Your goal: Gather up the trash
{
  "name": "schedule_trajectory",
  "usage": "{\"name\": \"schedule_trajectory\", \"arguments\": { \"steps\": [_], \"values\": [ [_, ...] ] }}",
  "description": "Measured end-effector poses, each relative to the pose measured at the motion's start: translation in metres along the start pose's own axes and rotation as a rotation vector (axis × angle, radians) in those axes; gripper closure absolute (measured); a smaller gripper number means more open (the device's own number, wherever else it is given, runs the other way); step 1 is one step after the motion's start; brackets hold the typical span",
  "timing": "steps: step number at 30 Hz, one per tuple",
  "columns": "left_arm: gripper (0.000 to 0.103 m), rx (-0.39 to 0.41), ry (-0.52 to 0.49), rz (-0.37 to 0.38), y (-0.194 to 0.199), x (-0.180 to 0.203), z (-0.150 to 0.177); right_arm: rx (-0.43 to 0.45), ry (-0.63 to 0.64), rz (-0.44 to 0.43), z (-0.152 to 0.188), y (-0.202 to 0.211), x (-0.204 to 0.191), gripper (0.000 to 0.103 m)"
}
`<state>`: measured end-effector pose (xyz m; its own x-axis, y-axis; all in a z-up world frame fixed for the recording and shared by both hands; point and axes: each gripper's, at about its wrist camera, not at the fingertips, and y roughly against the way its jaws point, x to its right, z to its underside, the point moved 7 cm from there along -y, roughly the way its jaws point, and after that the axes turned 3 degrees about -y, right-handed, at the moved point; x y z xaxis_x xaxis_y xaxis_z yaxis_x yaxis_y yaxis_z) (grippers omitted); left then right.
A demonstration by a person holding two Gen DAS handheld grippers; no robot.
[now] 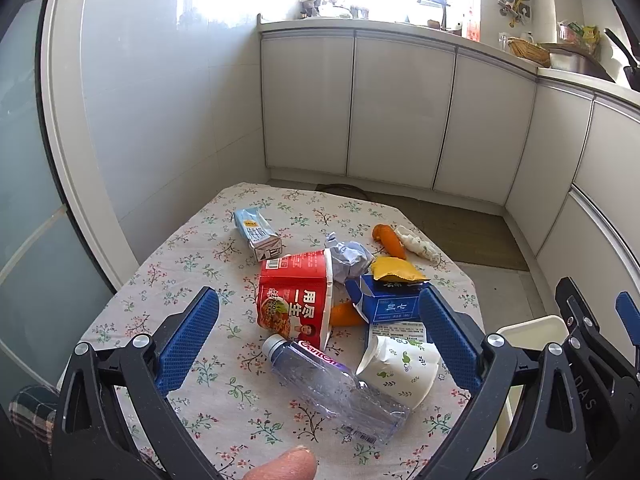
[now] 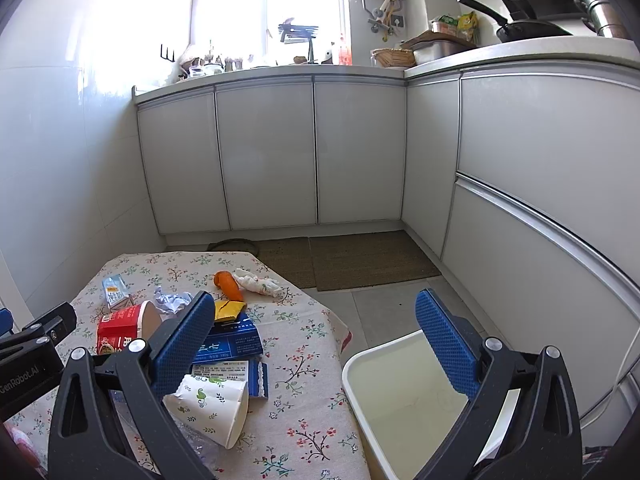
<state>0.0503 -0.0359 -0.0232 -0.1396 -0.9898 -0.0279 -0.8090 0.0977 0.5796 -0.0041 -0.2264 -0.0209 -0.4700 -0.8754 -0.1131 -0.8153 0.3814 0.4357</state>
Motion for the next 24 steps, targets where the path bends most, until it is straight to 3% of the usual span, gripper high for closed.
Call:
{"name": "schedule_trajectory", "arguments": {
  "steps": [24],
  "values": [
    [0.007,-0.028,0.013,0.002,-0.0043,-0.0013,0.0038,-0.012,0.004,-0.008,0.0011,-0.0006,-0.0028,0.005]
  ]
}}
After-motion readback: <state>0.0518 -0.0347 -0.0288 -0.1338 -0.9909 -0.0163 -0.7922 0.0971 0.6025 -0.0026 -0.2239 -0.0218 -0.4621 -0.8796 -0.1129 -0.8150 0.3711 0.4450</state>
